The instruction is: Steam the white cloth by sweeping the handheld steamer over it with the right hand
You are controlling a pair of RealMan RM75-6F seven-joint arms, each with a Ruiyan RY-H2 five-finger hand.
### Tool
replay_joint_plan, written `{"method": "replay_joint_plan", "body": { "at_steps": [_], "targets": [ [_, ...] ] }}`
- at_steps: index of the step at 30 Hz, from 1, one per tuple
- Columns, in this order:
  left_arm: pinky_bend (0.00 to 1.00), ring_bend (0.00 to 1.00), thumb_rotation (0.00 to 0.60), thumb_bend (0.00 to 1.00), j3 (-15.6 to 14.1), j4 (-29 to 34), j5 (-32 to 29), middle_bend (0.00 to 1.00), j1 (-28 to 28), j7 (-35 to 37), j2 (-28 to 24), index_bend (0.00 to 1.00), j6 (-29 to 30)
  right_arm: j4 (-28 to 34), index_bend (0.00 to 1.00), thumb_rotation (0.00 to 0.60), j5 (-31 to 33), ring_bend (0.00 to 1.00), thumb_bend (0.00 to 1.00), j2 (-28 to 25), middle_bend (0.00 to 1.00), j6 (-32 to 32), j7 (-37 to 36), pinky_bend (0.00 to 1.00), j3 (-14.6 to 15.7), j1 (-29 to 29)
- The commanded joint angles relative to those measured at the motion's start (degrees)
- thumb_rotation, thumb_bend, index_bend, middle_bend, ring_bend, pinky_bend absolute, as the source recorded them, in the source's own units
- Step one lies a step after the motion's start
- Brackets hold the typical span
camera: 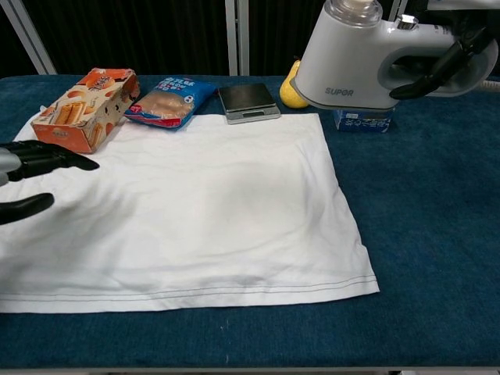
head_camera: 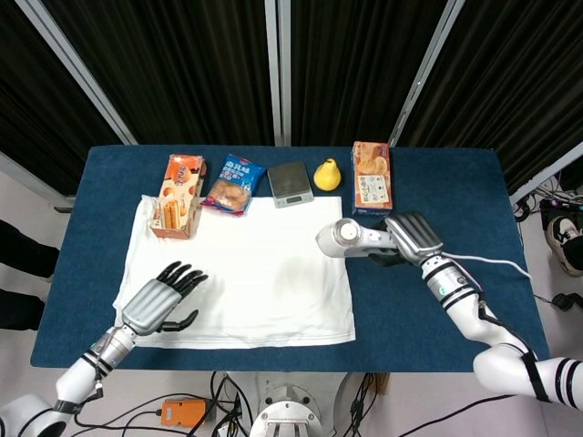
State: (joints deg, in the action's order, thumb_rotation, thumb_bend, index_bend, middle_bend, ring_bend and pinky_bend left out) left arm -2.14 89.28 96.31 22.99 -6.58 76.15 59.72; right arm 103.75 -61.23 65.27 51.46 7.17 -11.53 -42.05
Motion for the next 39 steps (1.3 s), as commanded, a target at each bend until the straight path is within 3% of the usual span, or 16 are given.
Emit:
{"method": "replay_joint_plan", "body": {
  "at_steps": [1,15,27,39],
  "targets": [
    [0.00,0.00,0.000,0.34,-0.7,-0.8,-1.5,0.08,0.8,-0.9,1.8,0.06,-1.5,-1.1,1.00,0.600,1.8,0.94,0.53,1.6,0.93,-0.8,1.6,0.70,0.2,-1.0],
    [0.00,0.00,0.000,0.34,-2.9,-3.2,-4.8,0.08,0.2,-3.2,4.7,0.06,-2.4,-7.4,1.00,0.600,7.0,0.94,0.53,13.9,0.93,-3.4,10.6,0.70,2.7,-6.5],
    [0.00,0.00,0.000,0.34,-3.6,-3.6,-5.9,0.08,0.5,-5.4,5.7,0.06,-2.3,-11.1,1.00,0.600,13.4,0.94,0.53,23.2,0.94,-4.4,23.0,0.70,5.0,-13.2],
    [0.00,0.00,0.000,0.34,-3.9,-3.3,-6.8,0.08,0.8,-6.8,5.8,0.06,-2.2,-17.3,1.00,0.600,18.0,0.94,0.53,25.8,0.94,-2.6,23.9,0.70,4.0,-14.4]
  ]
}}
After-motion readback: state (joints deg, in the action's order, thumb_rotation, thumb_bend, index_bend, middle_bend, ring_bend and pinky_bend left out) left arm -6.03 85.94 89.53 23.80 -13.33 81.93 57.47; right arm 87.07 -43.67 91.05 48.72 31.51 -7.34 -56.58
